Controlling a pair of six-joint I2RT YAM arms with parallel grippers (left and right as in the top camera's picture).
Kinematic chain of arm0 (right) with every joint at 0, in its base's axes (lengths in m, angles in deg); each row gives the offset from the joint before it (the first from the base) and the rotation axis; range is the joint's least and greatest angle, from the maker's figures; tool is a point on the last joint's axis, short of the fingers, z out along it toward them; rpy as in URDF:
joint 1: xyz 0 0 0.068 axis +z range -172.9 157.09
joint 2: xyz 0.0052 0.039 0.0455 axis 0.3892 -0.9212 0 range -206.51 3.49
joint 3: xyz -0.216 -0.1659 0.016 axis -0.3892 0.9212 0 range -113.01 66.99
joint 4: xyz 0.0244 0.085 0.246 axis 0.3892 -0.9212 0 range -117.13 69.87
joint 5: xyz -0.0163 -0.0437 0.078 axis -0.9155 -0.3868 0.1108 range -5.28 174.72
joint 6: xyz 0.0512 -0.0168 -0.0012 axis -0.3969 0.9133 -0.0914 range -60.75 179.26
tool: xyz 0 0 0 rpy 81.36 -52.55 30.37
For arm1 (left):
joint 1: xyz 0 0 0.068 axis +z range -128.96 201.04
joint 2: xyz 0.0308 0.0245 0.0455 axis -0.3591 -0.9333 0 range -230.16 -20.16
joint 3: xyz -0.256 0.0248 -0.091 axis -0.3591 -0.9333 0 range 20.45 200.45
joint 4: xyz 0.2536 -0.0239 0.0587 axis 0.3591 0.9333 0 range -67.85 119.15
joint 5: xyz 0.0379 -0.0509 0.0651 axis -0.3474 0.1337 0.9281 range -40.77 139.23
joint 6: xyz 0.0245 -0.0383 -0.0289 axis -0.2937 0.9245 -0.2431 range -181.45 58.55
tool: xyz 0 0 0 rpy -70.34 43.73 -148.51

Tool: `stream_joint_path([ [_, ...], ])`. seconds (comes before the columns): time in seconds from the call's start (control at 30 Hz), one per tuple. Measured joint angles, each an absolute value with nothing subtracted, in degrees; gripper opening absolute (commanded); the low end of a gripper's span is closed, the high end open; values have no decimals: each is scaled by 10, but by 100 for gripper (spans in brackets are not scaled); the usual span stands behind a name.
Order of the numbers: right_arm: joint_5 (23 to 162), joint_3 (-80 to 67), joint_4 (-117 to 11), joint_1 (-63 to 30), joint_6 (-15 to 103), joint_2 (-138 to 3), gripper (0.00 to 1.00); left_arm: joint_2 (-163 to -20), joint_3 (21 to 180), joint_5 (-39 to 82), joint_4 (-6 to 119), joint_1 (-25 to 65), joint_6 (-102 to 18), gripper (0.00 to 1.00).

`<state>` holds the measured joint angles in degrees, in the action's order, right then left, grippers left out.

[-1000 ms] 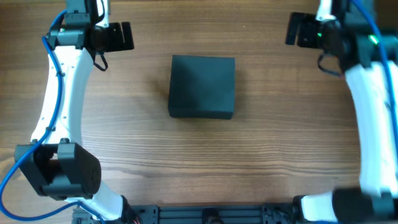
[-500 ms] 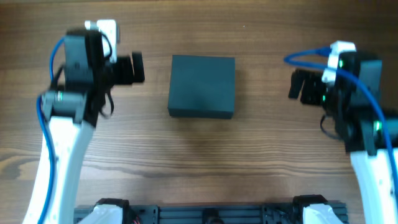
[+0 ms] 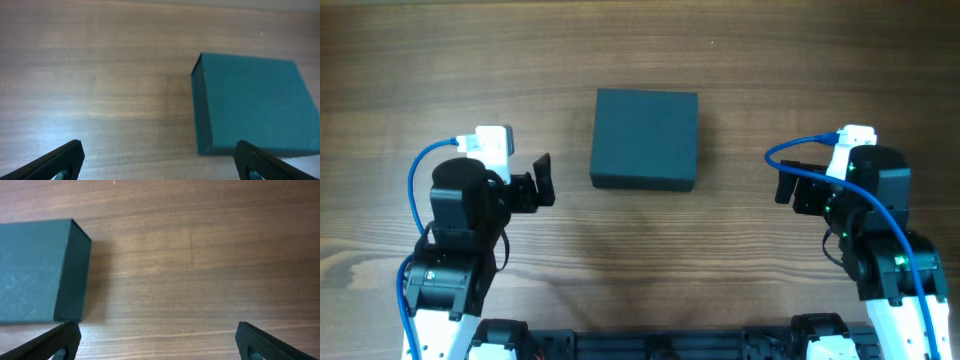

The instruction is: Pack container

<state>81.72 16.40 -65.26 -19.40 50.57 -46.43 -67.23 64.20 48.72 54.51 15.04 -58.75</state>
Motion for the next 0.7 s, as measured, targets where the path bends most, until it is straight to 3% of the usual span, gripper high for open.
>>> stream_joint_path([
  [0.7, 817, 164, -637, -194, 510, -581, 100, -743, 642, 487, 565, 150, -587, 100],
])
